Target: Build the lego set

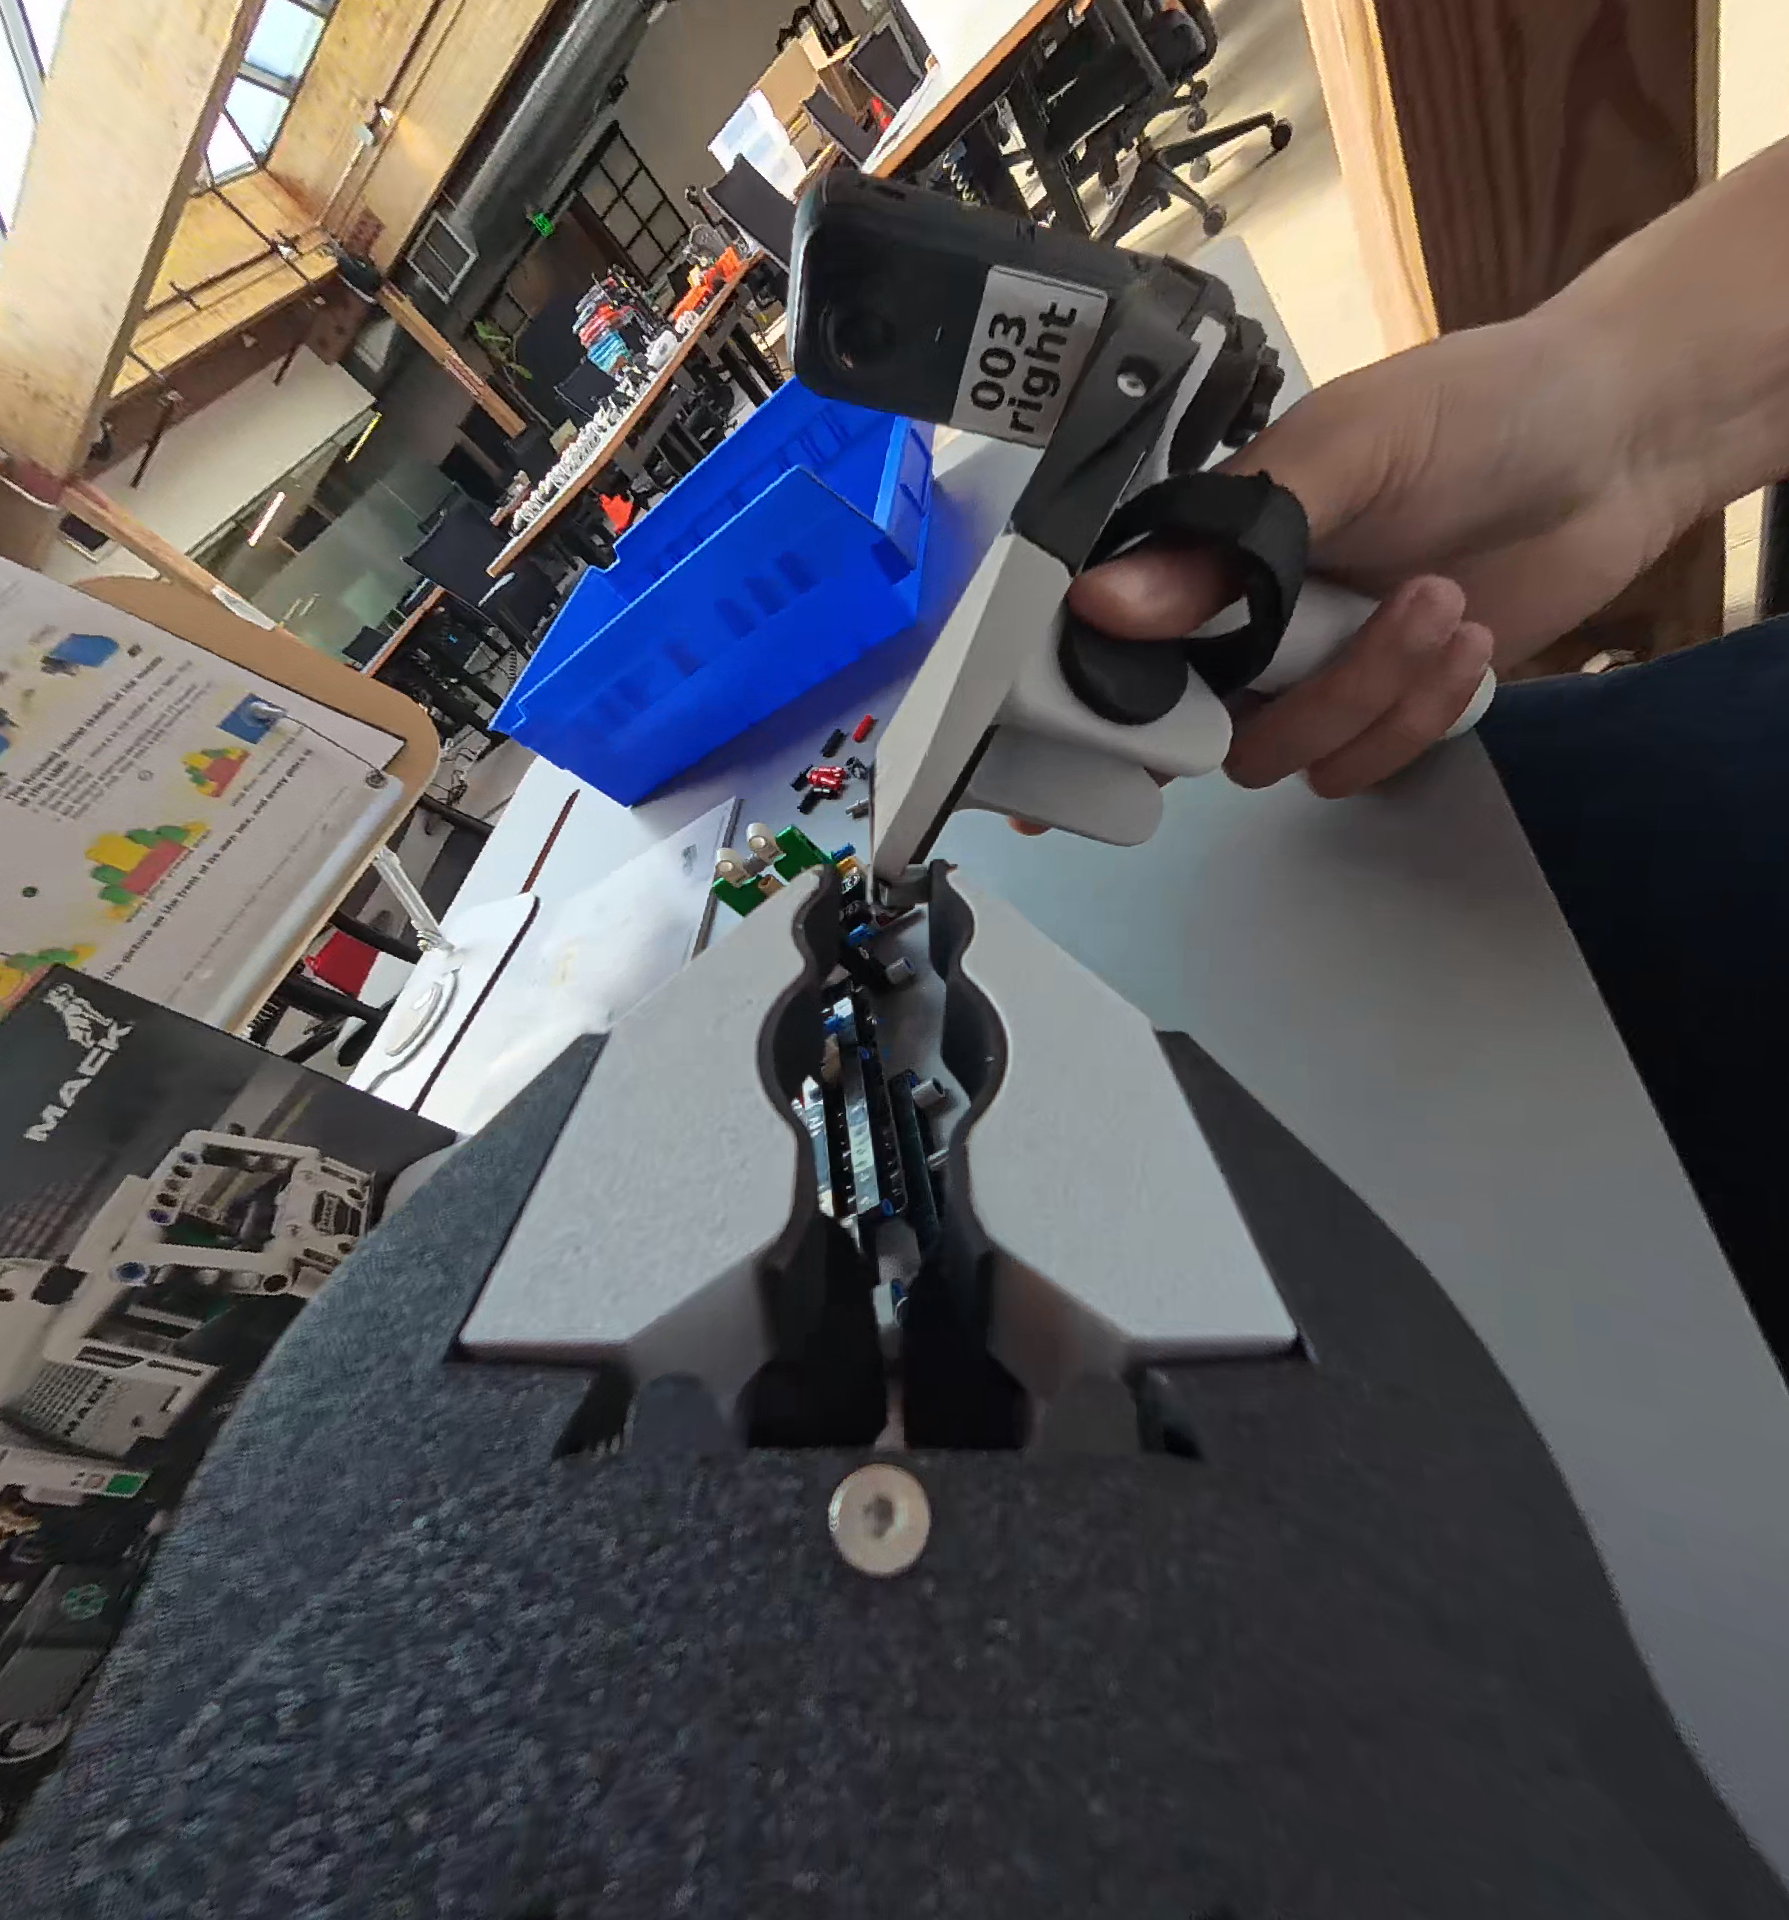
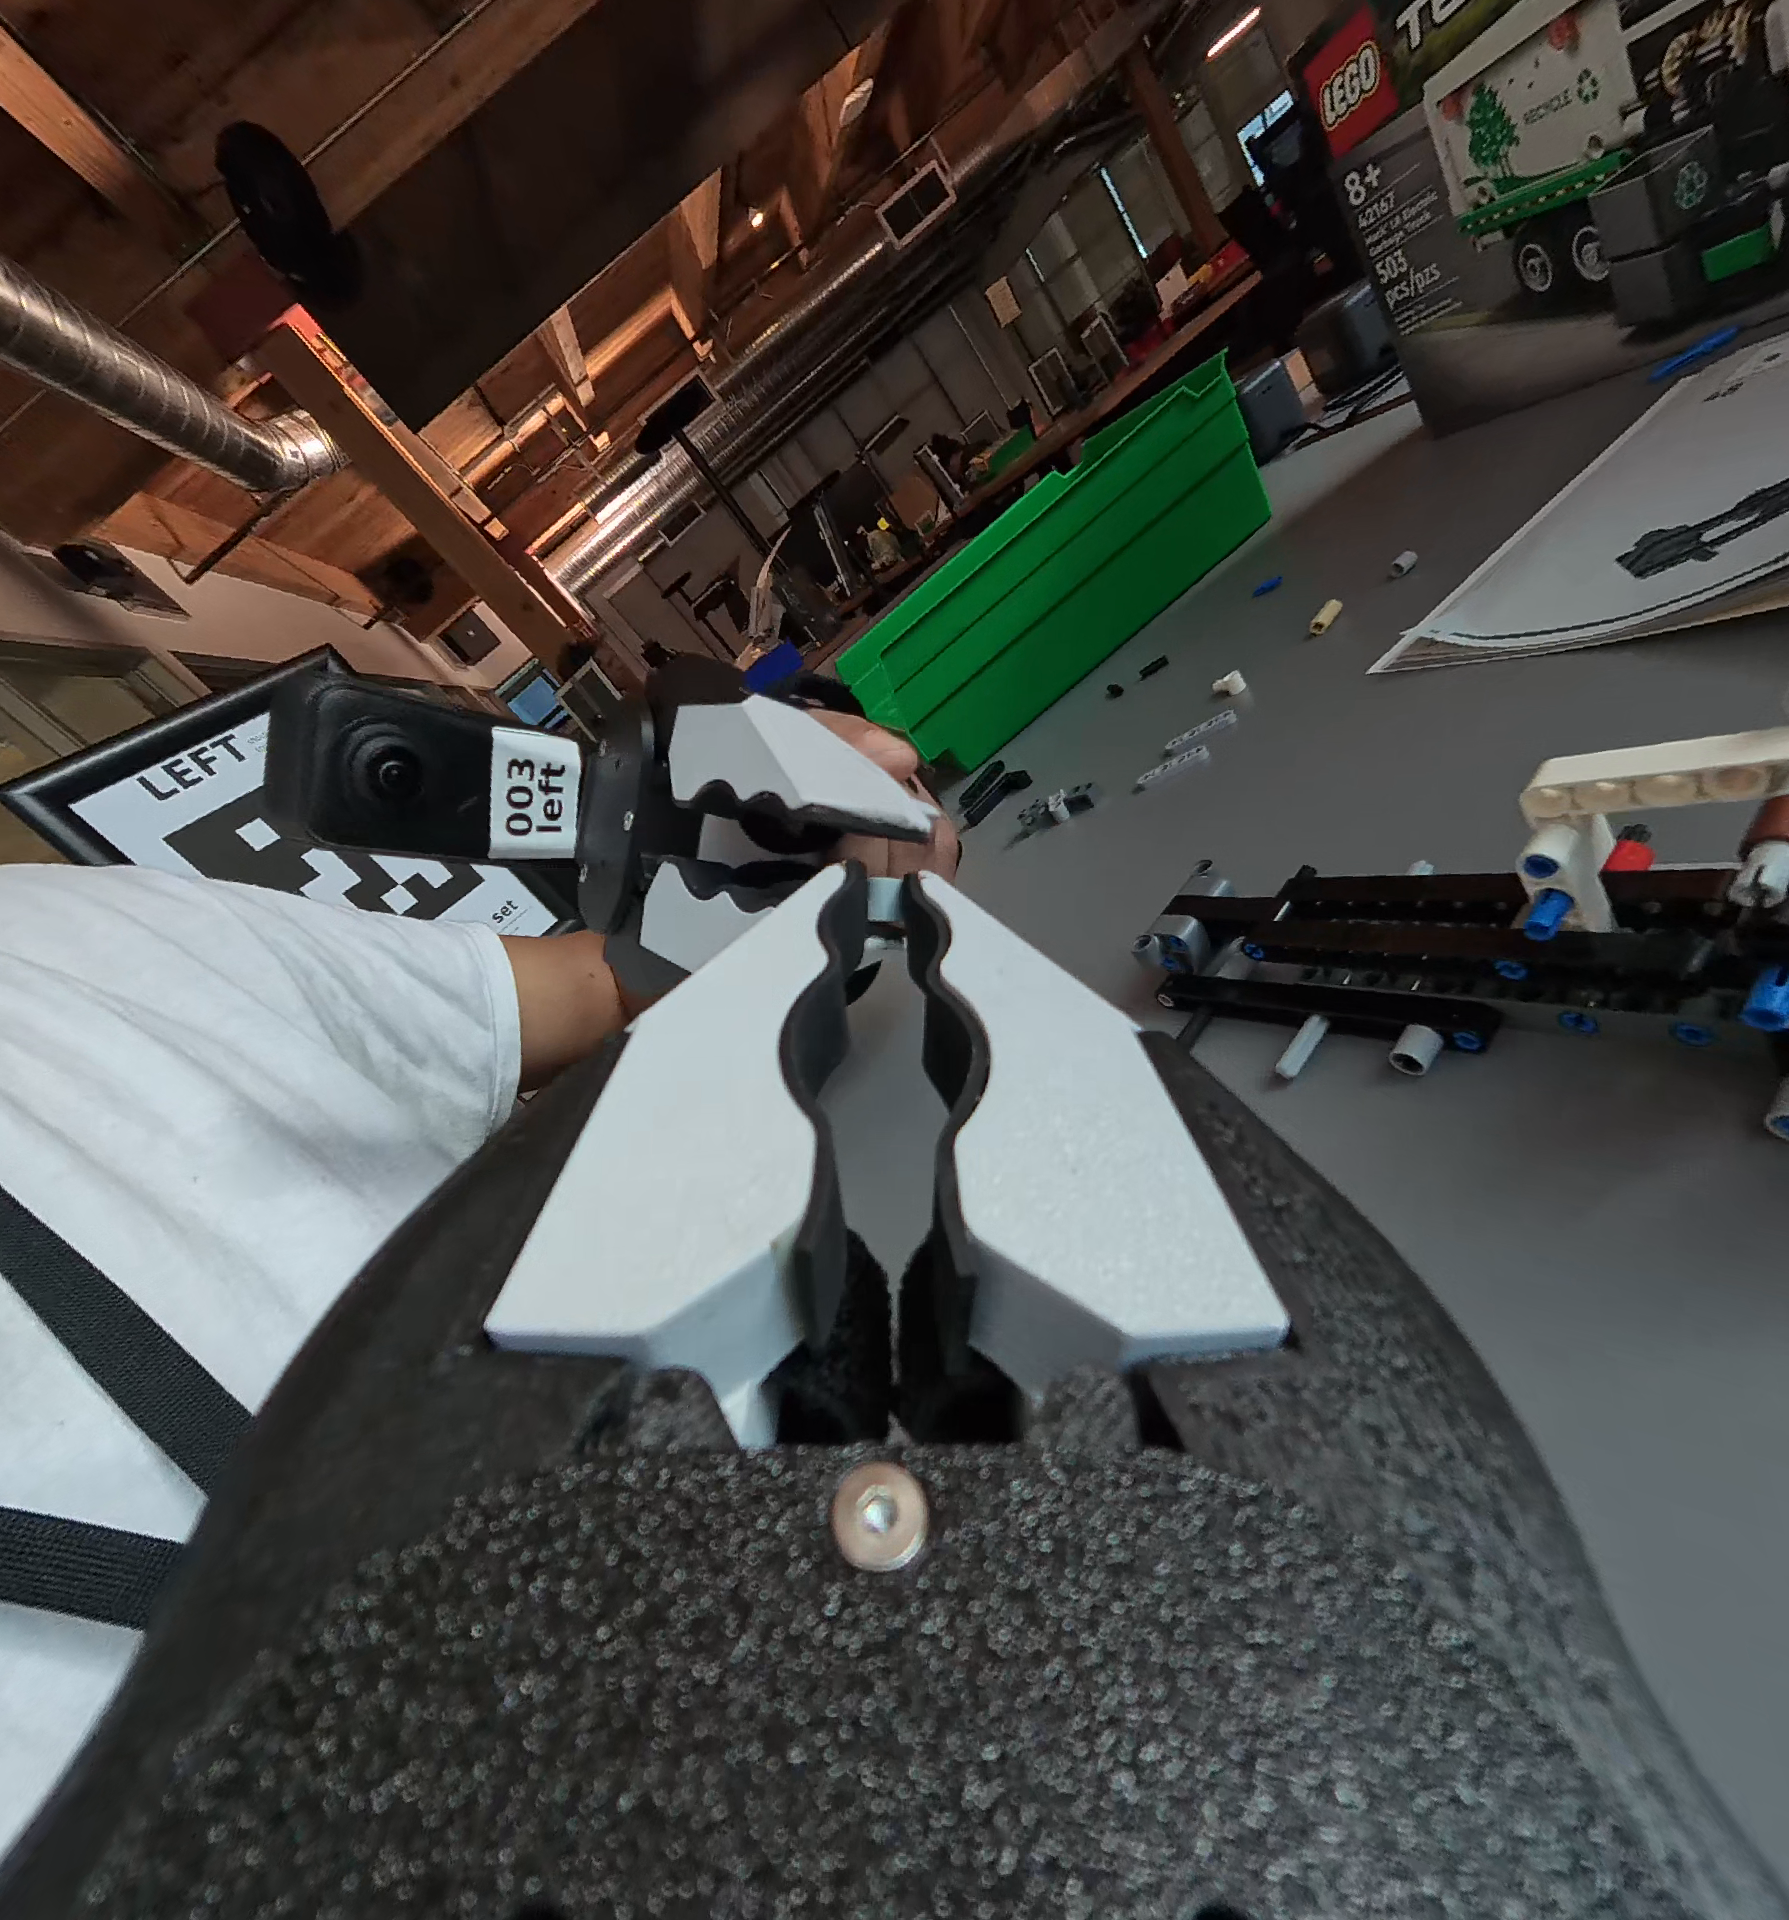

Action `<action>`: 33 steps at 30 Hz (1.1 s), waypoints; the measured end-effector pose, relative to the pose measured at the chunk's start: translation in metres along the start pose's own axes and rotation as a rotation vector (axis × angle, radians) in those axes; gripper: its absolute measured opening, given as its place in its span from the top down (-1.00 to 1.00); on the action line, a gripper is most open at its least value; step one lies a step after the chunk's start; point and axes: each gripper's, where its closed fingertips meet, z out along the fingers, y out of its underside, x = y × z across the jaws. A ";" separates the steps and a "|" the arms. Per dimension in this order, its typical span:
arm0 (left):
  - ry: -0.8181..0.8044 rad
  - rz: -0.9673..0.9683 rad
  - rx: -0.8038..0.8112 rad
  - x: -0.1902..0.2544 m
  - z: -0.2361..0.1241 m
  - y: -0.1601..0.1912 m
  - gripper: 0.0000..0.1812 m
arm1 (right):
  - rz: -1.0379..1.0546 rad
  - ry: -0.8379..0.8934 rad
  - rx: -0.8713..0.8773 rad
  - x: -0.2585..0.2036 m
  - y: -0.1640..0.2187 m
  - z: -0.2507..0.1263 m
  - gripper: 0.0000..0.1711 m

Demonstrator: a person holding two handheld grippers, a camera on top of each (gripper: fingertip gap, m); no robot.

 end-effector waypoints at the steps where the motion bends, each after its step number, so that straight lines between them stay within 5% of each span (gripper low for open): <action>1: 0.003 0.010 0.005 0.001 0.000 -0.001 0.86 | 0.007 -0.008 0.004 -0.001 -0.001 0.000 0.94; 13: 0.041 0.113 -0.003 0.008 -0.002 0.002 0.94 | 0.069 -0.083 -0.086 -0.001 0.007 -0.006 0.95; 20: 0.066 -0.002 -0.027 0.002 0.001 0.011 0.94 | 0.044 0.047 -0.101 0.027 -0.002 -0.021 0.84; 28: 0.296 -0.388 -0.218 0.027 0.011 0.048 0.93 | -0.380 0.392 -0.493 0.045 0.049 -0.037 0.68; 33: 0.245 -0.162 -0.244 0.037 0.015 0.052 0.93 | -0.524 0.461 -0.517 0.043 0.062 -0.034 0.77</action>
